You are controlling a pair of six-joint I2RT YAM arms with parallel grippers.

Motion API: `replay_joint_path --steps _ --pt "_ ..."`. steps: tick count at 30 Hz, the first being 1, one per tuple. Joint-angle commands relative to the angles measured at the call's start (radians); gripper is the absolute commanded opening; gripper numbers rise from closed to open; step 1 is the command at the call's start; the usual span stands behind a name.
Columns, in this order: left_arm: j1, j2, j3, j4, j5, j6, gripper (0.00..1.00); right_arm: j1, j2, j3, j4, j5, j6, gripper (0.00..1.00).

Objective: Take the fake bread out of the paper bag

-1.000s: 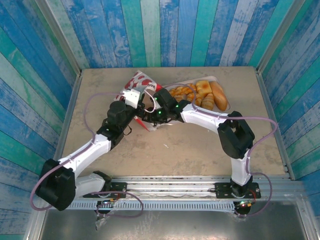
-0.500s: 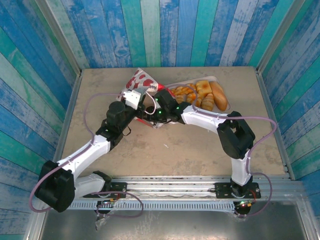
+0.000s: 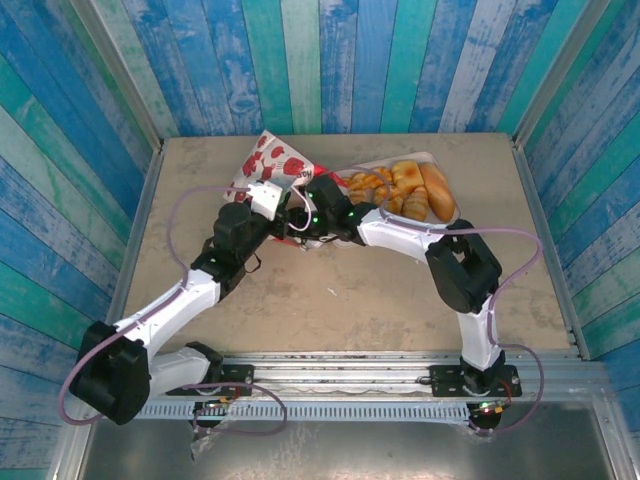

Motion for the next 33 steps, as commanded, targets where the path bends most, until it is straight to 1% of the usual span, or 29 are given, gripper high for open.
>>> replay_joint_path --steps 1,4,6,7,9,10,17,20,24,33 --pt "-0.008 -0.02 0.025 -0.003 0.073 -0.011 0.0 -0.012 0.037 0.045 0.049 -0.003 -0.016 0.51" --pt "-0.007 -0.012 0.031 -0.007 0.083 -0.014 0.0 -0.012 0.053 0.058 0.077 -0.019 -0.044 0.51" --pt "-0.007 -0.008 0.033 -0.009 0.088 -0.016 0.0 -0.011 0.059 0.061 0.095 -0.036 -0.066 0.48" --pt "-0.008 -0.006 0.035 -0.009 0.088 -0.015 0.0 -0.012 0.06 0.056 0.108 -0.042 -0.075 0.45" --pt "-0.007 -0.004 0.036 -0.011 0.086 -0.011 0.0 -0.012 0.051 0.033 0.14 -0.05 -0.079 0.33" --pt "-0.007 -0.003 0.034 -0.01 0.081 -0.01 0.0 -0.011 0.042 0.021 0.15 -0.043 -0.081 0.29" --pt "-0.006 -0.038 -0.029 0.038 -0.001 -0.005 0.0 -0.014 -0.001 -0.013 0.123 -0.027 -0.106 0.05" --pt "-0.006 -0.05 -0.053 0.048 -0.043 0.005 0.0 -0.013 -0.018 -0.029 0.123 -0.043 -0.099 0.01" --pt "-0.006 -0.041 -0.064 0.045 -0.101 0.011 0.0 -0.013 -0.055 -0.054 0.123 -0.052 -0.094 0.01" --pt "-0.001 -0.018 -0.076 0.095 -0.144 -0.007 0.0 -0.01 -0.15 -0.12 0.069 -0.051 -0.068 0.01"
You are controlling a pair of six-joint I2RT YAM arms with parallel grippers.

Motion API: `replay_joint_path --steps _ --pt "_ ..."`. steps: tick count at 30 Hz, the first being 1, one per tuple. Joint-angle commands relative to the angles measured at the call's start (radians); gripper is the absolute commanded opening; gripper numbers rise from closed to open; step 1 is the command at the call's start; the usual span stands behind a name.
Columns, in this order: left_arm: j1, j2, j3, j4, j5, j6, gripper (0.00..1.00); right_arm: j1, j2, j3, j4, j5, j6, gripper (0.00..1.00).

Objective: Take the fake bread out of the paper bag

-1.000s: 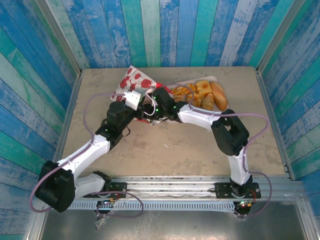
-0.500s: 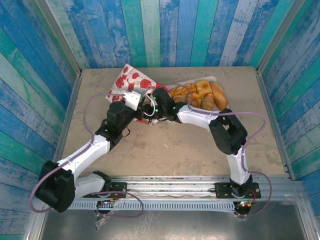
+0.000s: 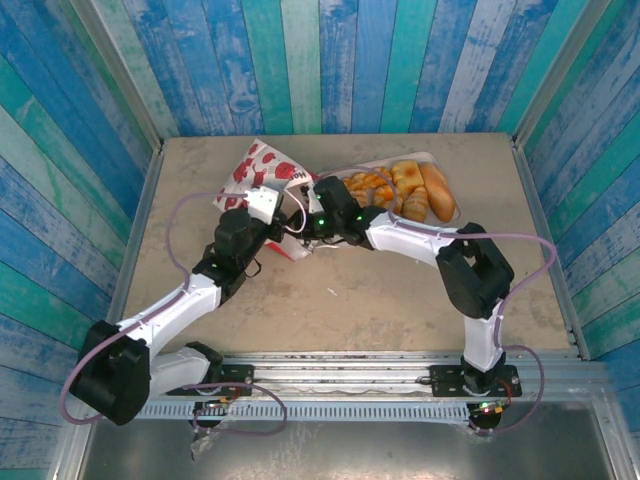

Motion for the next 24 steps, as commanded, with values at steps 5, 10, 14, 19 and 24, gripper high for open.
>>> replay_joint_path --steps 5,10,14,19,24 --pt "-0.001 -0.007 -0.021 0.057 -0.013 -0.01 0.0 -0.002 -0.055 0.007 -0.089 0.004 -0.006 0.02" --pt "-0.001 0.009 -0.011 0.047 0.003 -0.014 0.0 0.001 -0.035 -0.004 -0.109 0.027 0.019 0.19" --pt "-0.001 0.015 -0.003 0.042 0.026 -0.021 0.0 0.005 -0.01 -0.003 -0.095 0.041 0.017 0.27" --pt "-0.001 0.015 0.015 0.025 0.053 -0.02 0.0 0.015 0.034 0.037 -0.07 0.066 -0.002 0.36" --pt "-0.001 0.02 0.031 0.002 0.082 -0.014 0.0 0.017 0.062 0.064 -0.064 0.1 -0.008 0.42"
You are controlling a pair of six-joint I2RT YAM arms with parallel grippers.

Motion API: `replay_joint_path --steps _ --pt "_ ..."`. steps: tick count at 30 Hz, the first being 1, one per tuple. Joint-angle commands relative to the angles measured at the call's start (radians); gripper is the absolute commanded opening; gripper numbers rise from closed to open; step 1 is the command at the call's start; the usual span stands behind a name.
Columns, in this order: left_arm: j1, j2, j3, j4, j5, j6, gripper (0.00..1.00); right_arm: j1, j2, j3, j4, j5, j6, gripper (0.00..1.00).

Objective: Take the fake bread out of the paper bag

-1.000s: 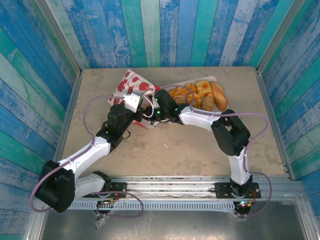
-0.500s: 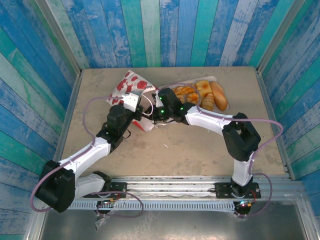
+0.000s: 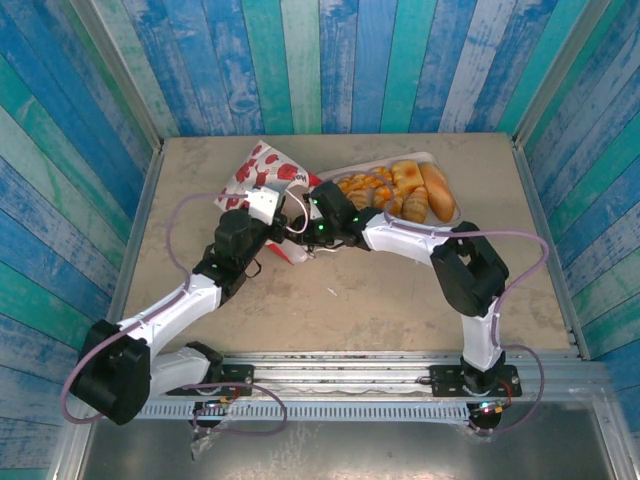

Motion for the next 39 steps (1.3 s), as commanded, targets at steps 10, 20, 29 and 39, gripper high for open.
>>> replay_joint_path --steps 10,20,29,39 --pt "-0.001 0.01 0.039 -0.023 0.065 -0.005 0.0 0.003 0.073 0.124 0.02 0.055 -0.035 0.46" --pt "-0.001 0.022 0.047 -0.017 0.075 -0.007 0.0 -0.001 0.111 0.174 -0.095 0.092 0.005 0.47" --pt "-0.001 0.037 0.049 -0.003 0.072 -0.01 0.0 0.0 0.006 0.076 -0.103 0.149 0.021 0.47" --pt "-0.001 0.044 0.052 -0.017 0.084 -0.011 0.0 0.001 -0.002 0.065 -0.105 0.136 0.044 0.47"
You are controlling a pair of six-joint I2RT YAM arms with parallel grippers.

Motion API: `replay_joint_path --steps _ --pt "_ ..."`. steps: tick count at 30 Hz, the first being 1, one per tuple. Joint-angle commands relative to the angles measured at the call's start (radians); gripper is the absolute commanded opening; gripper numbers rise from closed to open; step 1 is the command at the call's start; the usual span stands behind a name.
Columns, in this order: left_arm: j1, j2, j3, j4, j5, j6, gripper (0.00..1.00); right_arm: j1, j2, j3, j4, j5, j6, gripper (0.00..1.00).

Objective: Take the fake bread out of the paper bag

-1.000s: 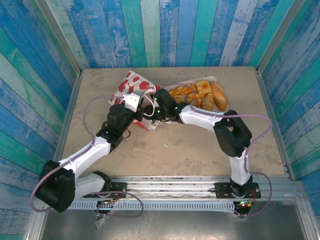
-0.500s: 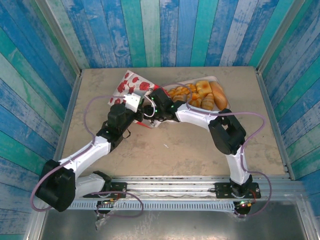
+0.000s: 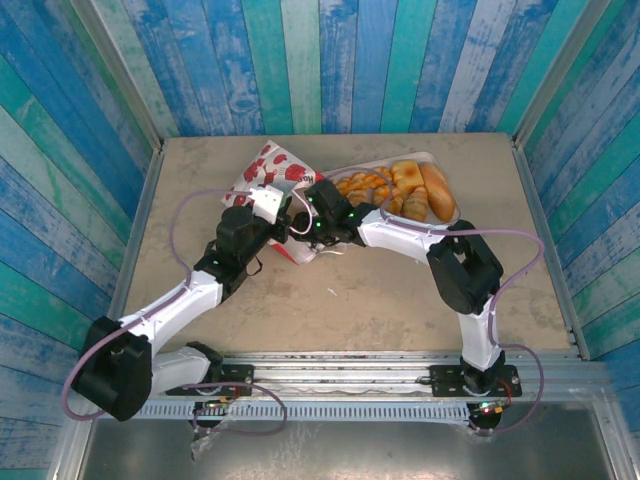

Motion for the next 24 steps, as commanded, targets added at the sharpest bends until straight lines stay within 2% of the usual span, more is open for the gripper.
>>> replay_joint_path --steps 1,7,24 --pt "-0.002 0.027 0.027 0.003 0.013 -0.001 0.0 0.001 -0.036 -0.017 0.006 0.017 0.026 0.47" --pt "-0.002 0.034 0.036 -0.003 0.023 0.001 0.0 -0.002 -0.061 -0.026 -0.009 0.047 0.02 0.48" --pt "-0.002 0.063 0.067 -0.041 0.095 0.016 0.0 -0.016 0.088 0.115 0.001 -0.085 0.005 0.48"
